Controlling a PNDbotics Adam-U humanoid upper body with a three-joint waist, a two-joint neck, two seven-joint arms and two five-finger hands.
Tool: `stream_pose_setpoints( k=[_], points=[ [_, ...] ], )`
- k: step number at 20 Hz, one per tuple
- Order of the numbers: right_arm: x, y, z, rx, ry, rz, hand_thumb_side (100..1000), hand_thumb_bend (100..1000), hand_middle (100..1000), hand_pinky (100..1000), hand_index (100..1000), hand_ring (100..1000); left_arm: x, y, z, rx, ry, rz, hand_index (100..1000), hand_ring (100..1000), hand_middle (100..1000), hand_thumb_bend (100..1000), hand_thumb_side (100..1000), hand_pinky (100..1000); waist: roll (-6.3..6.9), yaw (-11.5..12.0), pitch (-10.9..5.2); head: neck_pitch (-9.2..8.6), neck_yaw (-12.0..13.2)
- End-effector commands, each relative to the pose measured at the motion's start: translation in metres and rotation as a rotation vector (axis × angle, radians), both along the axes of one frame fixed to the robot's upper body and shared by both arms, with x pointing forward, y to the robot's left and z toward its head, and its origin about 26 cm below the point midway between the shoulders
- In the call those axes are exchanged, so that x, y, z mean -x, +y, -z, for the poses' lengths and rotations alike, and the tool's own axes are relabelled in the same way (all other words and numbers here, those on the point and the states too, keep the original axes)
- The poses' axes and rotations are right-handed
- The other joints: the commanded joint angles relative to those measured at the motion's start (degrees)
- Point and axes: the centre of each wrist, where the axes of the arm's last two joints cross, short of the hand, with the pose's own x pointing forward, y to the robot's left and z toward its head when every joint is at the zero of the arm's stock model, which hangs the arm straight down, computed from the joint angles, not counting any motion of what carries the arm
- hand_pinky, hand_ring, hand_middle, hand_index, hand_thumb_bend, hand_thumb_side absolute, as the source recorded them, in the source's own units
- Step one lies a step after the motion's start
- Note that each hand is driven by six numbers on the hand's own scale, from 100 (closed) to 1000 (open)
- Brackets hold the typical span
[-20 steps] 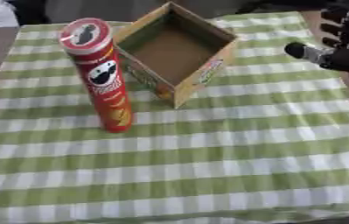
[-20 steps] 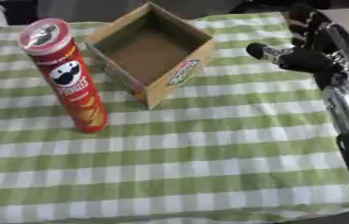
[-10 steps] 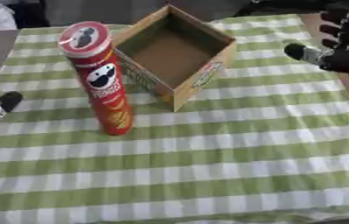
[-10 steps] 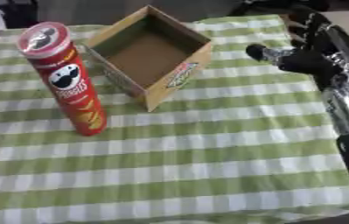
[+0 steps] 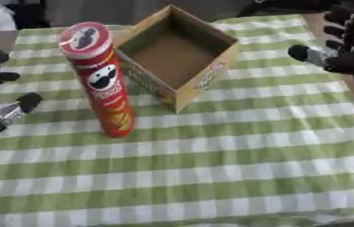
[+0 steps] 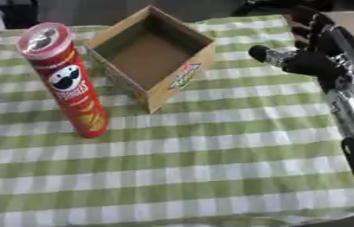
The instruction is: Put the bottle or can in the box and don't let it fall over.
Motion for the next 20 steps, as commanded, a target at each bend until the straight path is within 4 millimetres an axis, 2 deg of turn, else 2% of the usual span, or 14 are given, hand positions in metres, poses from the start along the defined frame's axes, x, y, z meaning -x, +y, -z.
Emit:
stream_pose_setpoints(
  k=[1, 10, 20],
  points=[
    [0.001, 0.000, -0.010, 0.010, -0.029, -0.012, 155, 747, 954, 1000, 959, 1000, -0.004, -0.004, -0.005, -0.006, 0.001, 0.022, 845, 761, 825, 691, 133, 1000, 0.02, -0.07, -0.84, -0.80, 0.33],
    [0.001, 0.001, -0.010, 0.008, -0.028, -0.017, 157, 750, 954, 1000, 959, 1000, -0.013, -0.017, -0.007, -0.024, -0.003, 0.046, 872, 763, 828, 742, 204, 1000, 0.01, -0.19, -0.80, -0.98, 0.88],
    [0.001, 0.001, -0.010, 0.003, -0.026, -0.018, 157, 749, 954, 1000, 959, 1000, -0.016, -0.025, -0.007, -0.034, -0.003, 0.093, 866, 765, 829, 746, 215, 1000, 0.00, -0.31, -0.80, -1.11, 1.10]
  ],
)
